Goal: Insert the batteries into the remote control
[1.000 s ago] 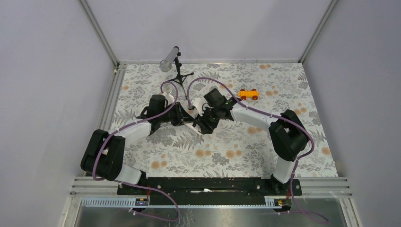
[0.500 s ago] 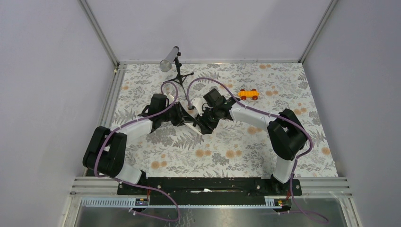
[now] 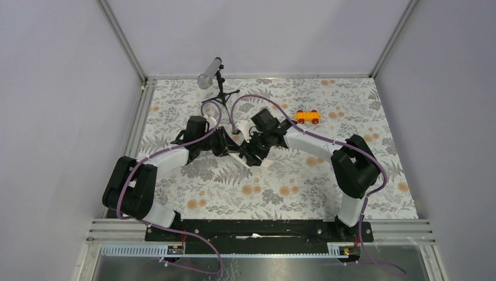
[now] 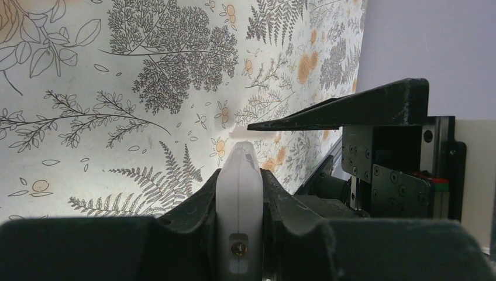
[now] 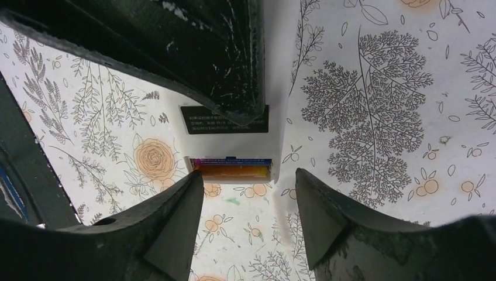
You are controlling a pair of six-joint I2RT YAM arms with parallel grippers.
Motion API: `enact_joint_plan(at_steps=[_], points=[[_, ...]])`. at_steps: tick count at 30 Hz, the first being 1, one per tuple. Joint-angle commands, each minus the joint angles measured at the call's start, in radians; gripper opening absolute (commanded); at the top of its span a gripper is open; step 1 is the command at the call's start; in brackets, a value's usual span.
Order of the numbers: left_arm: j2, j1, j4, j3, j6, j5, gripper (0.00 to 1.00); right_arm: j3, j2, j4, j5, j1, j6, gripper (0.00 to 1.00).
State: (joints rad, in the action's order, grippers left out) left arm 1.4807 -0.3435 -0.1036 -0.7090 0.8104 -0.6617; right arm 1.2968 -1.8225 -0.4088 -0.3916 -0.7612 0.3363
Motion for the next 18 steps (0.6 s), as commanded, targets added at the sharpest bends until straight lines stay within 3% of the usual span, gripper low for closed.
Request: enact_joint_plan(at_steps=[1,7,14,18], points=[[-0.006,-0.008,-0.071,-0.036,0.021,-0.077,0.00,0.041,0.028,0.024,-0.007,-0.011,-0.005,0.66],[-0.021,0.021,-0.036,-0.016,-0.010,0.008,0.00,0.068,0.038,0.036,0.049,0.019,-0.119,0.68],[-0.066,0.088,-0.030,0.025,-0.045,0.039,0.00,-0.029,0.141,0.064,0.196,0.188,-0.434,0.78],[-0.088,0.095,0.016,0.014,-0.077,0.057,0.00,-0.106,0.157,0.009,0.416,0.200,-0.469,0.80]])
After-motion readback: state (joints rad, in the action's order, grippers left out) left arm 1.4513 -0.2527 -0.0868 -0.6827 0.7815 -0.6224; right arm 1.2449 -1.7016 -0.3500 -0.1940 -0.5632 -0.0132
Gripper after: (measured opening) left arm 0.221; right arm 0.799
